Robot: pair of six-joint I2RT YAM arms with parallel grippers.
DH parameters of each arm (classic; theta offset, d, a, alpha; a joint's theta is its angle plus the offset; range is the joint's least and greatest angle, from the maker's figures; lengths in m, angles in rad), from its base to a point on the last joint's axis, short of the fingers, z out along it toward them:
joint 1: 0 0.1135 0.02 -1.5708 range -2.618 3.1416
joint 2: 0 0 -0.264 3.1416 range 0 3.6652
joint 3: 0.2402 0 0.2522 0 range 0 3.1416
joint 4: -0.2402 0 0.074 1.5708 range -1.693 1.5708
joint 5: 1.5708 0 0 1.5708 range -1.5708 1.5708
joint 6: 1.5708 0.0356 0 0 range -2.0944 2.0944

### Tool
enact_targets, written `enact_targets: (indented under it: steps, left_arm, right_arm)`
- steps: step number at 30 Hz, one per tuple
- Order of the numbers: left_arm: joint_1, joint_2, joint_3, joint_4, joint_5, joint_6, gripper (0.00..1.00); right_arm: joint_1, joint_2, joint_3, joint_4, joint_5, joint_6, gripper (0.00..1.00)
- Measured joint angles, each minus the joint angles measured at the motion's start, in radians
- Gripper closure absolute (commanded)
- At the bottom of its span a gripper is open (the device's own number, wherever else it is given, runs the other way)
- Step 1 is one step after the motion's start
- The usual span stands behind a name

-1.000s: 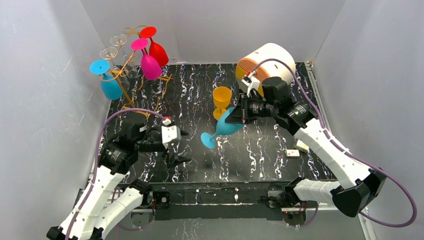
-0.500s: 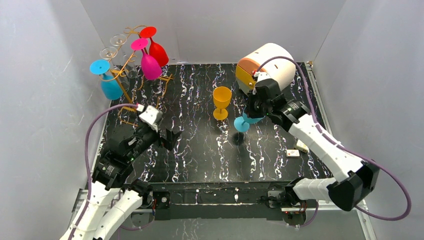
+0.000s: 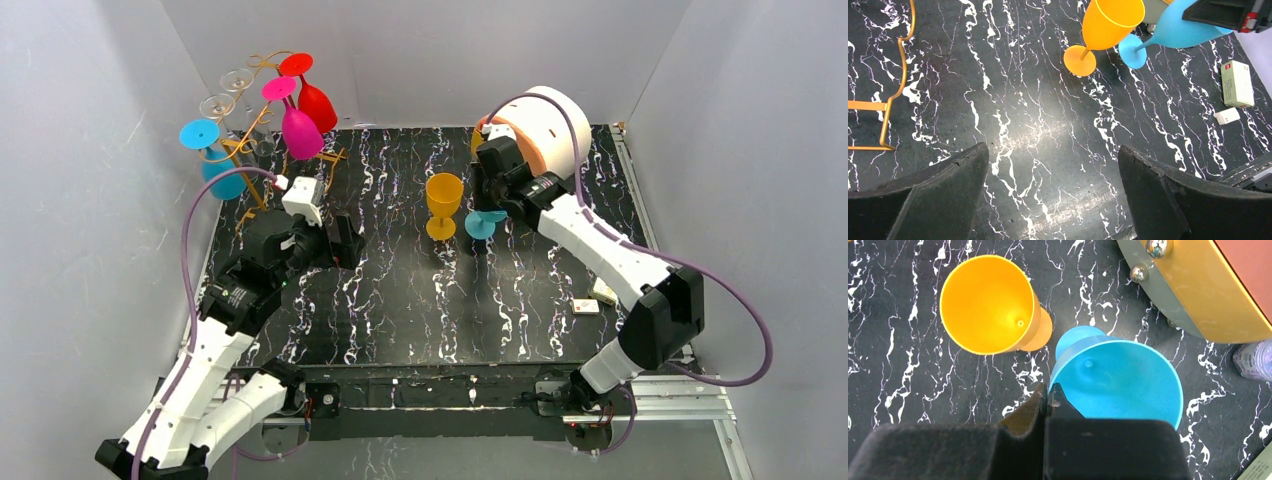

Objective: Take the wine glass off the wine glass rack
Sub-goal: Place the wine glass at the center of the board.

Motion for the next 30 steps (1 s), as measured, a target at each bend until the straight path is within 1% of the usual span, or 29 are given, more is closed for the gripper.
enact_targets:
  steps: [7, 13, 19, 20, 23, 24, 30]
  left_arm:
    - [0.000, -0.010, 0.034, -0.046, 0.013, -0.034, 0.02]
    - [0.000, 0.032, 0.109, -0.074, -0.011, -0.070, 0.02]
    - [0.000, 0.084, 0.157, -0.090, -0.011, -0.081, 0.02]
    - [0.000, 0.091, 0.169, -0.094, -0.012, -0.083, 0.02]
    - [0.000, 0.123, 0.238, -0.112, -0.015, -0.098, 0.02]
    - [0.000, 0.139, 0.272, -0.112, -0.017, -0.105, 0.02]
    - [0.000, 0.212, 0.396, -0.136, -0.041, -0.127, 0.02]
  right_arm:
    - [-0.004, 0.096, 0.048, -0.013, 0.016, -0.026, 0.99]
    - [-0.011, 0.177, 0.057, -0.029, -0.009, -0.052, 0.99]
    - [-0.011, 0.263, 0.163, -0.058, -0.012, -0.087, 0.99]
    - [-0.011, 0.269, 0.171, -0.063, -0.013, -0.092, 0.96]
    - [-0.011, 0.270, 0.179, -0.078, -0.022, -0.103, 0.86]
    - [-0.012, 0.270, 0.181, -0.084, -0.023, -0.105, 0.79]
    - [-0.019, 0.271, 0.195, -0.146, -0.023, -0.111, 0.58]
